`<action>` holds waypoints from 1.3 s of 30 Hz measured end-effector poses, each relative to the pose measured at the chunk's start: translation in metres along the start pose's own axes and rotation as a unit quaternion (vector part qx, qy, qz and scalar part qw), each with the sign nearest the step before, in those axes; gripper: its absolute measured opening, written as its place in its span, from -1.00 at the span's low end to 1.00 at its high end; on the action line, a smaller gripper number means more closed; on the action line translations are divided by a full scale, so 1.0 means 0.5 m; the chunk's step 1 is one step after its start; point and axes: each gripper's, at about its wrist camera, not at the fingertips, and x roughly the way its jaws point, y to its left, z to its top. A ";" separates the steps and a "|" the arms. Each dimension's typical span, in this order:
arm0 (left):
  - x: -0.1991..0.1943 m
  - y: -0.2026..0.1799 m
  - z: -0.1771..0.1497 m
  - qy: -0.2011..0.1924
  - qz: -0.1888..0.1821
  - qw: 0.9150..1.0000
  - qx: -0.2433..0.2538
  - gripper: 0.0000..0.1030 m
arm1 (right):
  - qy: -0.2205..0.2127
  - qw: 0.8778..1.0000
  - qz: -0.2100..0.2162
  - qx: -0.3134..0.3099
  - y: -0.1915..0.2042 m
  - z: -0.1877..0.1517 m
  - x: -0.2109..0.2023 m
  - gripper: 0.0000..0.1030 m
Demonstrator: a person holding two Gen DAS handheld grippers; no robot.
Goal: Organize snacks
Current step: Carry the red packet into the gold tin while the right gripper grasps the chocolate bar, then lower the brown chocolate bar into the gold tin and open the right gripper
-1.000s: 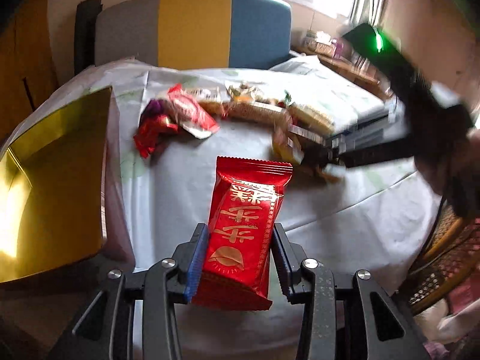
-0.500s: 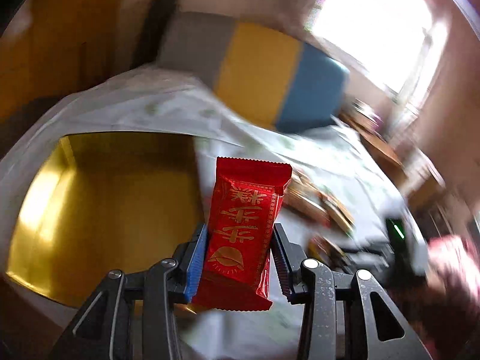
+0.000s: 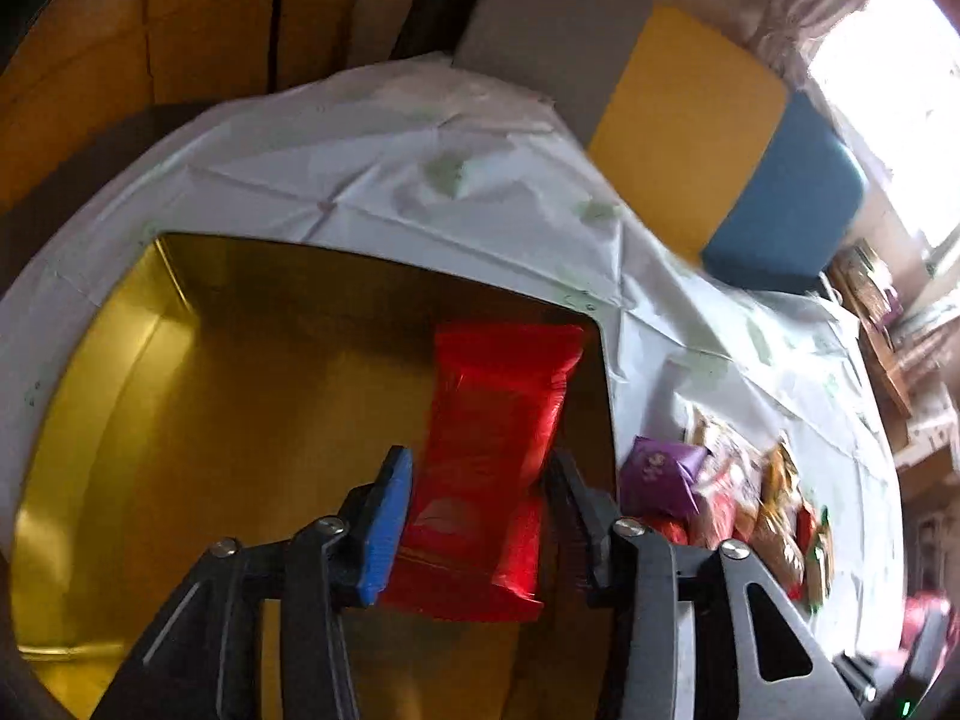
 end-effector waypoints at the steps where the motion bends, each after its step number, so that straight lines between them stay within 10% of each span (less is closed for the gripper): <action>1: 0.002 0.000 -0.001 -0.001 0.001 1.000 -0.001 0.05 | 0.000 1.000 0.000 0.000 0.000 0.000 0.001 -0.35; 18: -0.174 -0.047 -0.174 -0.076 0.038 0.990 0.112 0.05 | -0.009 1.000 -0.007 -0.005 0.006 -0.003 0.007 -0.39; 39: -0.238 0.093 -0.281 -0.089 0.099 0.988 0.074 0.05 | -0.019 0.994 0.068 0.081 -0.001 0.037 -0.025 -0.52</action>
